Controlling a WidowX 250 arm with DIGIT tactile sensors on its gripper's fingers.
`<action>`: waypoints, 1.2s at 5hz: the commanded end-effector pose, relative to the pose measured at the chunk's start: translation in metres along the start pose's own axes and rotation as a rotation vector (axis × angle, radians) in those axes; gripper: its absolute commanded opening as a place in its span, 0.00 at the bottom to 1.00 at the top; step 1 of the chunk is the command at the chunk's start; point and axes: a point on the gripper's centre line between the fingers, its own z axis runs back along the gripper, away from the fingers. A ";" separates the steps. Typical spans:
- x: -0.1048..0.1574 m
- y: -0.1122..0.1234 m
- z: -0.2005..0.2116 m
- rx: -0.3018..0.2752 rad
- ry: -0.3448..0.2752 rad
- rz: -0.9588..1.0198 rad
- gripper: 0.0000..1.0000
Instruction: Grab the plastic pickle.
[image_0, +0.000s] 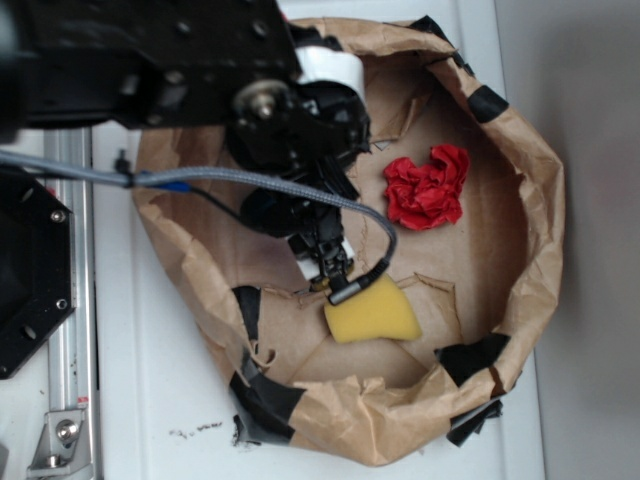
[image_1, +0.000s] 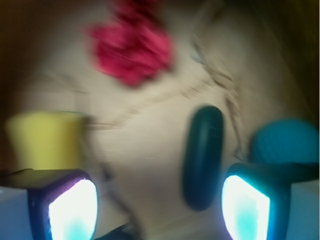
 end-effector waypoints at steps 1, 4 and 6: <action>-0.013 0.055 -0.039 0.107 0.123 -0.015 1.00; -0.011 0.057 -0.048 0.081 0.060 0.041 0.00; -0.014 0.058 -0.045 0.068 0.064 0.050 0.00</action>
